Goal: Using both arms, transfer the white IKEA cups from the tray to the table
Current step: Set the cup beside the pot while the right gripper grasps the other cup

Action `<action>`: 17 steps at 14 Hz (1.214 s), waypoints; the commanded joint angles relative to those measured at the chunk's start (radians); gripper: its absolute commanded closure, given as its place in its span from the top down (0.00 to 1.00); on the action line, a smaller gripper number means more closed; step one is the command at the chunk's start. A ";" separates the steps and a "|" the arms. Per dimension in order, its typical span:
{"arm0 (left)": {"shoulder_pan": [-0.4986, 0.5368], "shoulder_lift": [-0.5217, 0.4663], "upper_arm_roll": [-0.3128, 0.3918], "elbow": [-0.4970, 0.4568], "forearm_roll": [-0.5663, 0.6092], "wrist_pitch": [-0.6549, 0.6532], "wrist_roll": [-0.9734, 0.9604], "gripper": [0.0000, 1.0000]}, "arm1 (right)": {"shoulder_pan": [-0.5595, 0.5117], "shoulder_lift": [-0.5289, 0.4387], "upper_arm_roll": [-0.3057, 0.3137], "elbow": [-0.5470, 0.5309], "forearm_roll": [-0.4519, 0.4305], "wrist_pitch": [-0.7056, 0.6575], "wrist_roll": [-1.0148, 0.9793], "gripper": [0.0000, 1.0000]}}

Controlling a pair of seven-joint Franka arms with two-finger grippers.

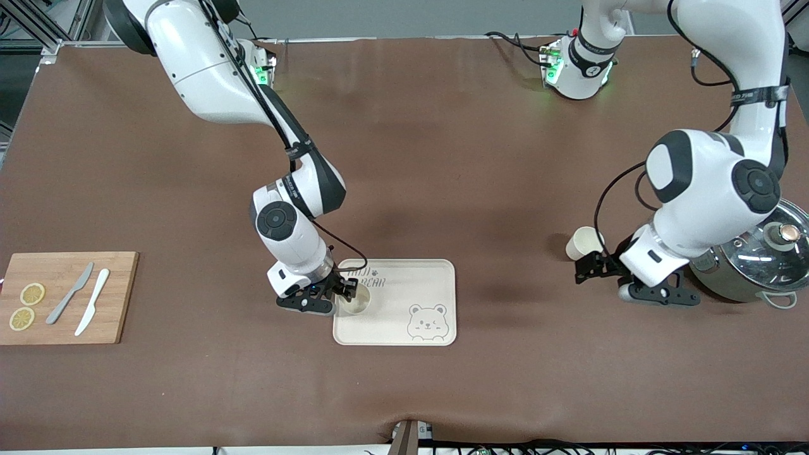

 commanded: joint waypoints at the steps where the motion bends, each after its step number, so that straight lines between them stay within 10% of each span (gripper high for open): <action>1: -0.020 0.028 0.002 0.111 0.021 -0.048 -0.128 1.00 | 0.013 0.012 -0.011 0.024 -0.027 -0.003 0.033 0.37; 5: -0.006 0.032 0.032 0.349 0.061 -0.390 -0.145 1.00 | 0.014 0.012 -0.009 0.027 -0.024 -0.002 0.034 0.22; 9: 0.003 -0.061 0.044 0.358 0.081 -0.530 -0.143 1.00 | 0.023 0.011 -0.009 0.035 -0.026 -0.003 0.061 0.00; 17: 0.096 -0.201 0.021 0.326 0.102 -0.644 0.090 1.00 | -0.009 -0.002 -0.018 0.128 -0.029 -0.121 0.048 0.00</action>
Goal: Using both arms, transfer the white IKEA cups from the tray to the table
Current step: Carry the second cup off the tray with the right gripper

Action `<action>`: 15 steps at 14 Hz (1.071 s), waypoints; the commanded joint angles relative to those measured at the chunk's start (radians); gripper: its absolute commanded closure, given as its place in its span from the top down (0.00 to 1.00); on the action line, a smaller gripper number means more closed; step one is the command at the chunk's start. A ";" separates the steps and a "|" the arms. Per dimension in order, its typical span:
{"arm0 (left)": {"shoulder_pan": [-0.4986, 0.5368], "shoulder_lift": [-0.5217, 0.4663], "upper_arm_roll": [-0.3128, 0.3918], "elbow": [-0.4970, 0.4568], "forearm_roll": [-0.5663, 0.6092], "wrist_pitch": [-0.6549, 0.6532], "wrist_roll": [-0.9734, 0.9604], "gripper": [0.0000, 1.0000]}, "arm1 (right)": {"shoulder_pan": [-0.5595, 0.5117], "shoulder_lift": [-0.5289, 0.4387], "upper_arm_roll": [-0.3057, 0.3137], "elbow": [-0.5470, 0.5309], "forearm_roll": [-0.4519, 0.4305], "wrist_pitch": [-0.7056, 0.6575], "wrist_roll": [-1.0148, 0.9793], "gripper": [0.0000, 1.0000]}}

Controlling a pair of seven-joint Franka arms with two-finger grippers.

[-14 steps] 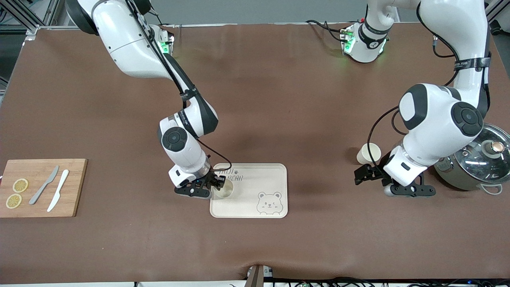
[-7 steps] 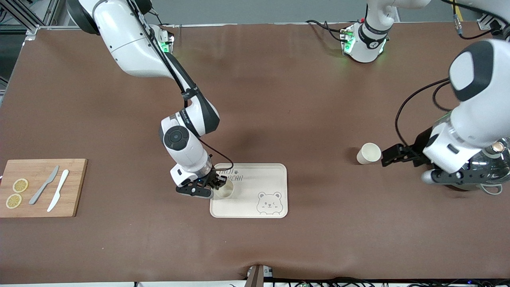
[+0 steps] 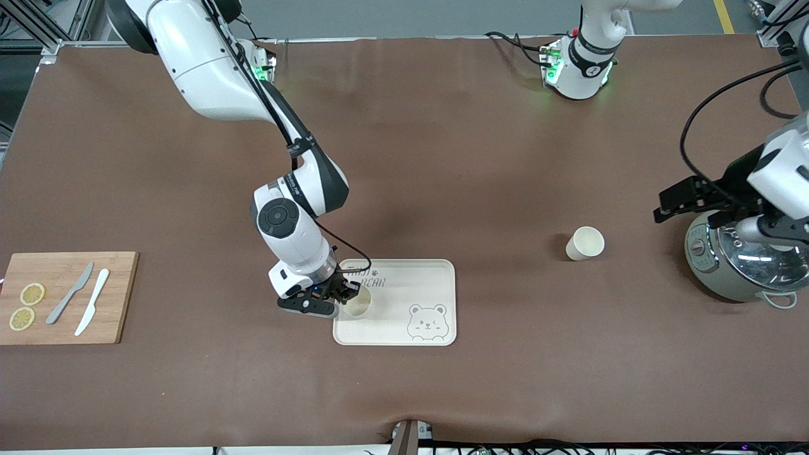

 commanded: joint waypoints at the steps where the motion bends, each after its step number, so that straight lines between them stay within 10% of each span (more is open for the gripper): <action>1: 0.008 -0.057 -0.019 -0.035 0.065 -0.011 0.034 1.00 | -0.039 -0.002 -0.006 0.085 -0.029 -0.105 0.003 0.00; 15: 0.001 -0.062 -0.049 -0.060 0.223 -0.007 0.053 1.00 | -0.339 -0.048 -0.005 0.099 -0.018 -0.215 -0.556 0.00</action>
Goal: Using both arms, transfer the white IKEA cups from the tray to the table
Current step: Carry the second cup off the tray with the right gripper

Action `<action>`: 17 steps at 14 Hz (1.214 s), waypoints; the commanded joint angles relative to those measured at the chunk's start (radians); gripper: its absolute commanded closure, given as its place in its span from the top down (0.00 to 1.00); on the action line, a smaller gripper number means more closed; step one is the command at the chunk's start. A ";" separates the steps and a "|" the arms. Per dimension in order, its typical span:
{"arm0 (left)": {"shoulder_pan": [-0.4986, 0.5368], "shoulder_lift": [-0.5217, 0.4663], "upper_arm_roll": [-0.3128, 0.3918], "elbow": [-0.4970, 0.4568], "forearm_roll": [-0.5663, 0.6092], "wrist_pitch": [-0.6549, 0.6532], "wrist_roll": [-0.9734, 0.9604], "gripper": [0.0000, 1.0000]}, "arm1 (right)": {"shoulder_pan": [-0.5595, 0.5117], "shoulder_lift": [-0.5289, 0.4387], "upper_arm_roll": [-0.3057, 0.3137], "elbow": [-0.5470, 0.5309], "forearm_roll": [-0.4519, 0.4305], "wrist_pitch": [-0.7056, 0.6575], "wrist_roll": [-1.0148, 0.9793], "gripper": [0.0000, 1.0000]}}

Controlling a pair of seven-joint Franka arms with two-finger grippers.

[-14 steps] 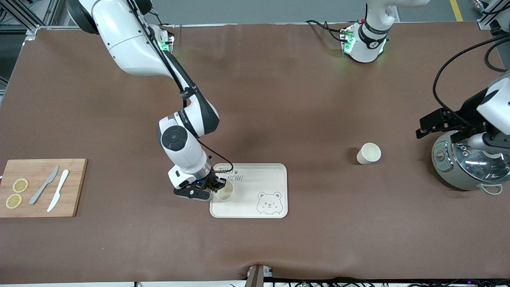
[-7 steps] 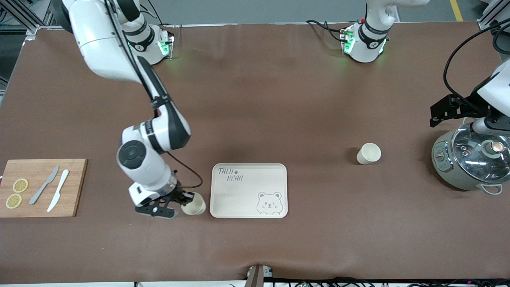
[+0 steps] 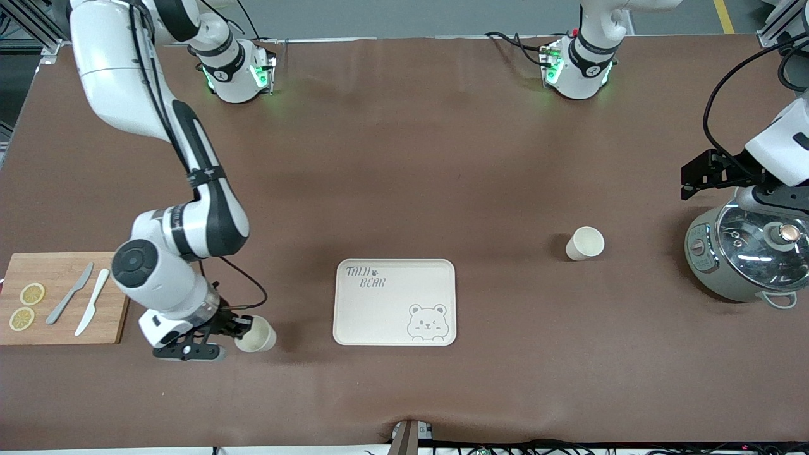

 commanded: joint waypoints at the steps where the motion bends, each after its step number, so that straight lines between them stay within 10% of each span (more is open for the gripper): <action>1: -0.007 -0.001 -0.007 -0.004 0.021 0.019 -0.041 1.00 | -0.064 -0.030 0.017 -0.019 -0.014 -0.035 -0.094 0.00; 17: 0.003 0.010 -0.027 -0.010 -0.025 0.037 -0.093 1.00 | -0.264 -0.022 0.024 -0.202 0.001 0.075 -0.335 0.00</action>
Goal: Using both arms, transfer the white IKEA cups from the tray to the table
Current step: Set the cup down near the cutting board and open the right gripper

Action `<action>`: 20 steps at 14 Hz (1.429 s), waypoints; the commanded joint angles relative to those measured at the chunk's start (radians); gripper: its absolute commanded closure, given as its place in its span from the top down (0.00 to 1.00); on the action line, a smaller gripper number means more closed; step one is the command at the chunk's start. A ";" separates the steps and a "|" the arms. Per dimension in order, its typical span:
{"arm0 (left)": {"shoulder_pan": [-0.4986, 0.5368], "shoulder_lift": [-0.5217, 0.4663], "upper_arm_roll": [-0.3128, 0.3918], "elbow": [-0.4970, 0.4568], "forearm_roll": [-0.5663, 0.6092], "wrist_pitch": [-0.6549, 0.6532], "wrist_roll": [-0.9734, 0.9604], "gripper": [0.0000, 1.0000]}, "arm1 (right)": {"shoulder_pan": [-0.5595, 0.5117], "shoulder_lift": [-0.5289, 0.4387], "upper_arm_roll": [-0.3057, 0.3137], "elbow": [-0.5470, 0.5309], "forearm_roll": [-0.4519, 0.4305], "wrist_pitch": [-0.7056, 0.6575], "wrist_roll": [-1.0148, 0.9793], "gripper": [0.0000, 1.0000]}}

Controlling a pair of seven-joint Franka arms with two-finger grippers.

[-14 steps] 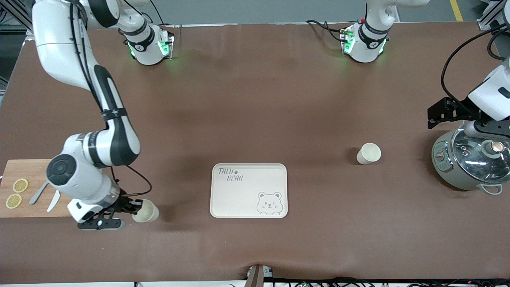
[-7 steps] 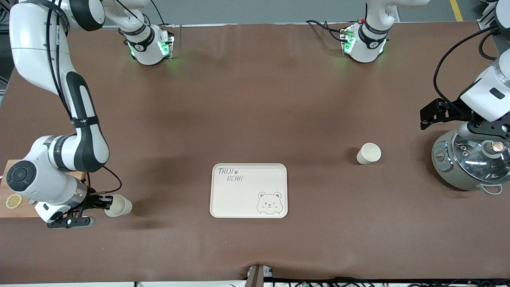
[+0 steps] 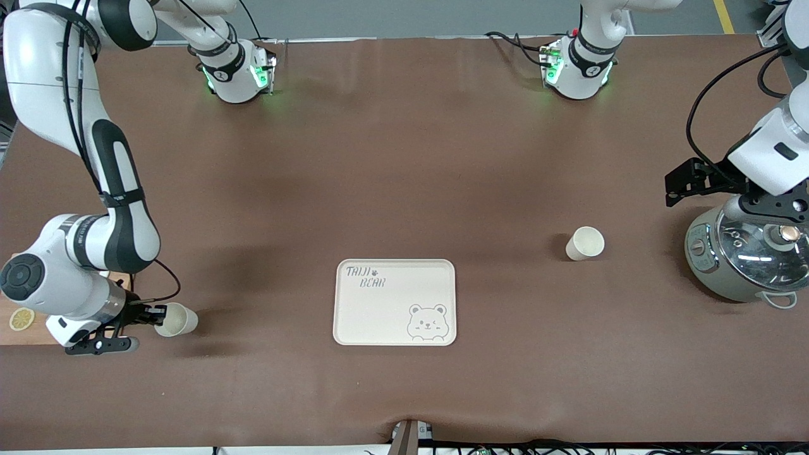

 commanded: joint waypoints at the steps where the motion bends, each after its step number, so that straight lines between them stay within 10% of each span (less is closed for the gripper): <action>1: 0.005 0.002 -0.007 -0.005 -0.017 0.032 -0.002 1.00 | -0.020 -0.019 0.026 -0.077 0.002 0.069 -0.008 0.00; 3: 0.002 0.015 -0.007 -0.004 -0.017 0.052 -0.005 1.00 | -0.020 -0.018 0.025 -0.080 0.060 0.071 -0.008 0.10; 6: -0.006 0.026 -0.007 -0.002 -0.019 0.055 -0.010 1.00 | -0.017 -0.021 0.023 -0.078 0.077 0.061 -0.007 1.00; 20: -0.015 0.068 -0.007 -0.002 -0.046 0.159 -0.027 1.00 | -0.012 -0.380 0.011 -0.060 0.050 -0.300 0.053 1.00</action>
